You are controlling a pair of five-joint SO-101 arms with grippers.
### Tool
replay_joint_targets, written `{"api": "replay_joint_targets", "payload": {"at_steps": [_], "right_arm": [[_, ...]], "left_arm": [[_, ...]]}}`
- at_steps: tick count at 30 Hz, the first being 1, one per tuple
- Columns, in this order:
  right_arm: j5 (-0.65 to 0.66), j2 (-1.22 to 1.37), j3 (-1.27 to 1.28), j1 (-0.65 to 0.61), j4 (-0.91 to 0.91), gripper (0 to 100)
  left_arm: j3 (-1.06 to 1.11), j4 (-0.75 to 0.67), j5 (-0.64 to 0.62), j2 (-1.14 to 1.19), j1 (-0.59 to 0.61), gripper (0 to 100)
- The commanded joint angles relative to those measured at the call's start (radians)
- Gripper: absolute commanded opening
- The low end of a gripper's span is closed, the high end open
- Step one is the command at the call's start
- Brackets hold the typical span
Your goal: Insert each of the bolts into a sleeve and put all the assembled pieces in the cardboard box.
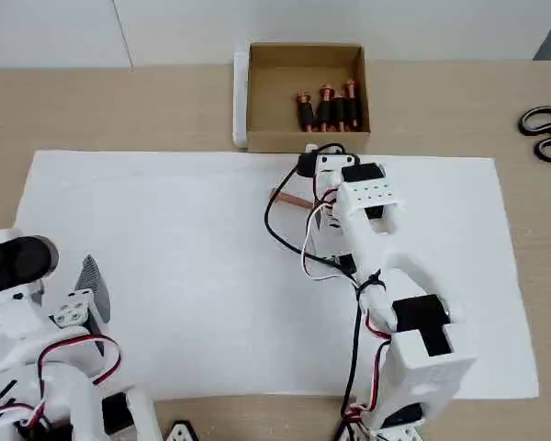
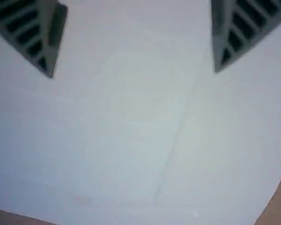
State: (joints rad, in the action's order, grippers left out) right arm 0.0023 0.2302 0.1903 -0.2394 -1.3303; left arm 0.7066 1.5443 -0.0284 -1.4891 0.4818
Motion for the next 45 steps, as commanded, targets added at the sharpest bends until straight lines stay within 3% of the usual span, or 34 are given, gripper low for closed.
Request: {"api": "replay_joint_targets", "payload": {"at_steps": [1,8,19,21,30,34,39,42,45], "right_arm": [[-0.011,-0.005,0.002,-0.002,0.012,16.5],[-0.011,-0.005,0.005,0.001,0.039,8.1],[-0.003,0.028,-0.018,0.081,0.027,4.3],[0.002,0.024,-0.068,0.091,-0.035,0.3],[0.040,-0.162,-0.284,0.088,-0.245,0.6],[0.041,-0.254,-0.339,0.093,-0.312,0.6],[0.048,-0.360,-0.342,0.096,-0.358,0.6],[0.072,-0.412,-0.342,0.096,-0.367,0.6],[0.075,-0.450,-0.342,0.096,-0.367,0.6]], "left_arm": [[-0.001,-0.020,-0.008,-0.003,-0.002,21],[-0.001,-0.020,-0.008,-0.003,-0.002,21],[-0.001,-0.020,-0.008,-0.003,-0.002,21],[-0.001,-0.020,-0.008,-0.002,-0.002,21],[-0.015,-0.018,-0.008,0.035,0.000,21],[-0.110,-0.018,-0.012,0.215,0.000,21],[-0.378,0.000,-0.069,0.569,-0.006,21],[-0.565,0.074,-0.123,0.802,-0.117,21],[-0.731,0.141,-0.216,1.030,-0.302,21]]}}
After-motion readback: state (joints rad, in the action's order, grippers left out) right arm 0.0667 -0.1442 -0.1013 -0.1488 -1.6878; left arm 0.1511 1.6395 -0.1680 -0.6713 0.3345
